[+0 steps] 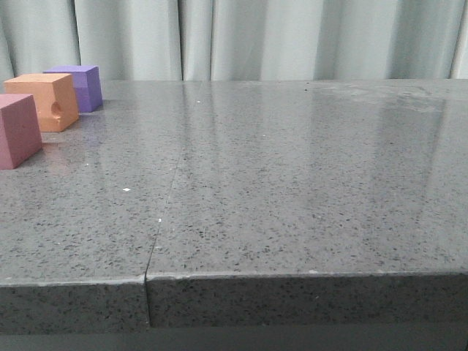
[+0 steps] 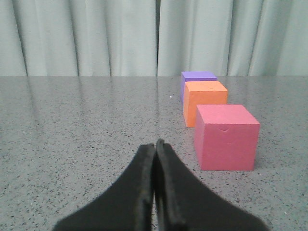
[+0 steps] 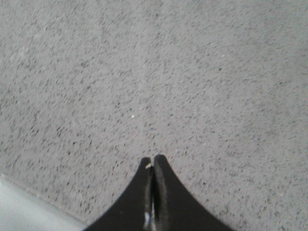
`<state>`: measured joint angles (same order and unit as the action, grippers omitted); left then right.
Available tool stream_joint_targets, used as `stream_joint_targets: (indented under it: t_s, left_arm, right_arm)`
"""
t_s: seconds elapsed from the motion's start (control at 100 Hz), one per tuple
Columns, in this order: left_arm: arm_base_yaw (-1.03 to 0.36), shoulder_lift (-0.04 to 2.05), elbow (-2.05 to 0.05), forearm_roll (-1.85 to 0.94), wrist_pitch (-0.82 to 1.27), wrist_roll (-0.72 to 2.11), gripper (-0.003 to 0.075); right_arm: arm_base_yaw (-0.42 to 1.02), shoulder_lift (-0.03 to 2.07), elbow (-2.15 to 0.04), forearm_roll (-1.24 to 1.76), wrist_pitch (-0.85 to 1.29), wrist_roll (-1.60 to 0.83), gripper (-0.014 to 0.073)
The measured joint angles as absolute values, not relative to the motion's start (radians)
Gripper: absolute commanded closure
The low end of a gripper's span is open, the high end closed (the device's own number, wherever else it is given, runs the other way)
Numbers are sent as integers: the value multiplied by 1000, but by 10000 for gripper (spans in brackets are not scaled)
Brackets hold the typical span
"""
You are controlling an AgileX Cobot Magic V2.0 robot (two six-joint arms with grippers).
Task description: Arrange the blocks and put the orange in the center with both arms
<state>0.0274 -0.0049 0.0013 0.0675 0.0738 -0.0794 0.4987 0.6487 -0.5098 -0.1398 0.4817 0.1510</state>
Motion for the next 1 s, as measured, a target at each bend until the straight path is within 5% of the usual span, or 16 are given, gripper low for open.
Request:
stream_joint_targets:
  t_s: [0.41, 1.0]
  left_arm:
    - [27, -5, 1, 68, 74, -79, 741]
    - [27, -5, 1, 68, 74, -79, 741]
  right_arm:
    - [264, 432, -265, -117, 51, 151, 662]
    - [36, 84, -50, -108, 11, 151, 662]
